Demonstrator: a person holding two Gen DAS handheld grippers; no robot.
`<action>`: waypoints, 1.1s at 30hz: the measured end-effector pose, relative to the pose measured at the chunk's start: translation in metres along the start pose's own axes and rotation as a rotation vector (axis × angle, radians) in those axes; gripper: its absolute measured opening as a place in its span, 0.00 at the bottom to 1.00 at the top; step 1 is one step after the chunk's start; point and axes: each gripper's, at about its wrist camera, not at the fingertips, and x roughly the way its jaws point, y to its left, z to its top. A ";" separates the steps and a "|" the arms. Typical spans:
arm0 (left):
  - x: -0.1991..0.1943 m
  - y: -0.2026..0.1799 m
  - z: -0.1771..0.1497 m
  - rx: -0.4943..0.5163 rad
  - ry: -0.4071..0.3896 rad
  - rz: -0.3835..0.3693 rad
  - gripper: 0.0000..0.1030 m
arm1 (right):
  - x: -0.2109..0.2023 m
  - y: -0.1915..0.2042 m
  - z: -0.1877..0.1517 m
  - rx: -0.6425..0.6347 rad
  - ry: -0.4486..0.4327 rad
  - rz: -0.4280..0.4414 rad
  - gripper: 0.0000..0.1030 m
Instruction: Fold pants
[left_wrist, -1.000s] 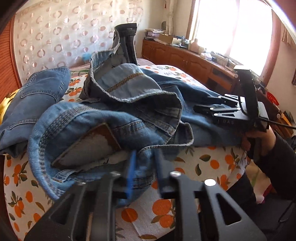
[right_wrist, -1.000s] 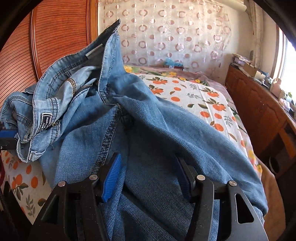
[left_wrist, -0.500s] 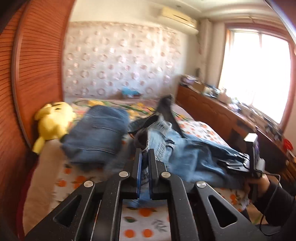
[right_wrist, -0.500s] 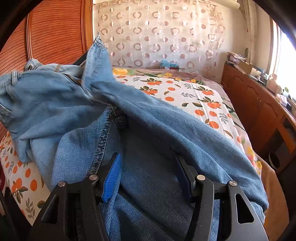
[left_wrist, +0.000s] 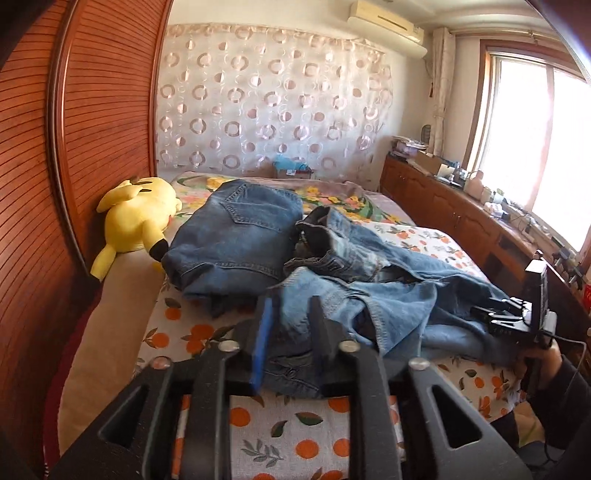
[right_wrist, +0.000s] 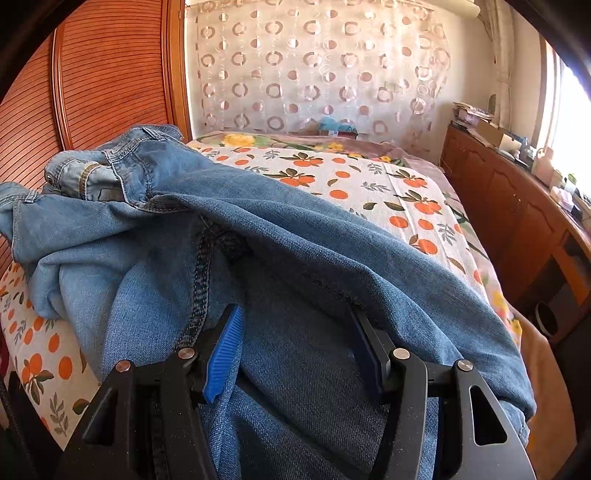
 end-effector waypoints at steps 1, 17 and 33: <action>0.000 0.000 0.001 -0.001 -0.001 -0.011 0.36 | 0.000 0.000 0.000 0.001 0.000 0.001 0.58; 0.038 -0.071 0.055 0.160 0.026 -0.130 0.49 | -0.058 -0.040 0.008 -0.022 -0.075 -0.027 0.59; 0.172 -0.099 0.109 0.237 0.228 -0.138 0.72 | -0.030 -0.145 -0.003 0.091 0.030 -0.073 0.59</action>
